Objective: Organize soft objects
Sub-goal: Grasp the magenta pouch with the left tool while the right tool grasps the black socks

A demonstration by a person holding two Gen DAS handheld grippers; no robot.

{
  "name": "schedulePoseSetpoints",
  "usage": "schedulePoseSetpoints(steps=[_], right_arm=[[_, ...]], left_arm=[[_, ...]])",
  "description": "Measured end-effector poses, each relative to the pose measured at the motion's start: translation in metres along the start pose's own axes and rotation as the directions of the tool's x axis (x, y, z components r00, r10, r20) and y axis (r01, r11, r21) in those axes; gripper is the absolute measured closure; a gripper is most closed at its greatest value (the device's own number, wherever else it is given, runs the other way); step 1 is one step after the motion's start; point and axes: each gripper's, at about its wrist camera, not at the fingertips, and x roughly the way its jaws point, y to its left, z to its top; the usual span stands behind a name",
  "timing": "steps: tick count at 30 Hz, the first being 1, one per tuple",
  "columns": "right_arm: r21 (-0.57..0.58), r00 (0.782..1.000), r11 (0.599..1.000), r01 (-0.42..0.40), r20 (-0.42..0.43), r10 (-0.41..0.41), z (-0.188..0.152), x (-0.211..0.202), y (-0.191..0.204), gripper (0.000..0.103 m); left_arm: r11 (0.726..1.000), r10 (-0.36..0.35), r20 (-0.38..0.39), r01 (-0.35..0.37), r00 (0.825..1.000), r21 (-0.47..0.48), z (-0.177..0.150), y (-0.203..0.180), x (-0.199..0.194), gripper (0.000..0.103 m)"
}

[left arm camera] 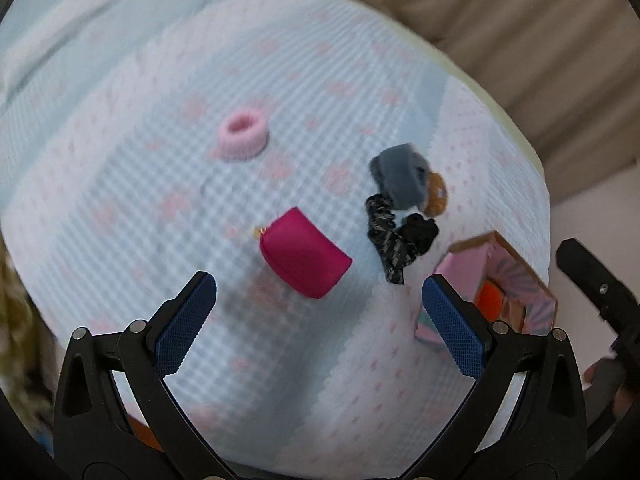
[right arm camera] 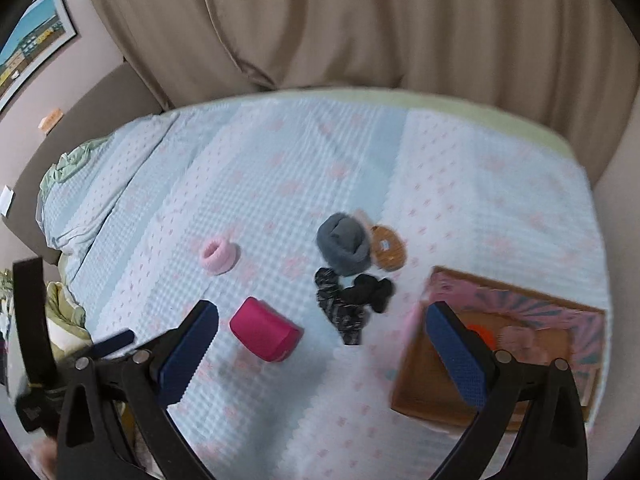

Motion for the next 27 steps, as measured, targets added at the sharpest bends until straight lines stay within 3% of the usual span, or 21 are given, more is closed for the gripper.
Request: schedulePoseSetpoints(steps=[5, 12, 18, 21, 27], right_arm=[[0.103, 0.993, 0.995, -0.013, -0.114, 0.025, 0.007, 0.065, -0.005, 0.000], [0.259, 0.966, 0.965, 0.036, -0.256, 0.033, 0.004, 0.145, -0.019, 0.000], [0.342, 0.931, 0.934, 0.099, -0.364, 0.035, -0.008, 0.200, -0.035, 0.000], [0.376, 0.916, 0.920, 0.111, -0.397, 0.052, -0.015, 0.218, -0.041, 0.006], [0.378, 0.904, 0.916, 0.133, -0.426, 0.045, -0.014, 0.243, -0.046, 0.007]], left_arm=[[0.992, -0.023, -0.071, 0.014, 0.997, -0.122, 0.010, 0.011, 0.057, 0.001], [0.979, -0.025, -0.168, -0.010, 0.985, -0.202, 0.013, 0.014, 0.126, 0.001], [0.978, 0.010, -0.233, -0.058, 0.973, -0.201, 0.011, 0.014, 0.171, 0.001], [0.978, 0.044, -0.243, -0.091, 0.969, -0.187, 0.011, 0.011, 0.184, 0.002], [0.975, 0.120, -0.273, -0.166, 0.955, -0.151, 0.009, 0.003, 0.210, 0.006]])
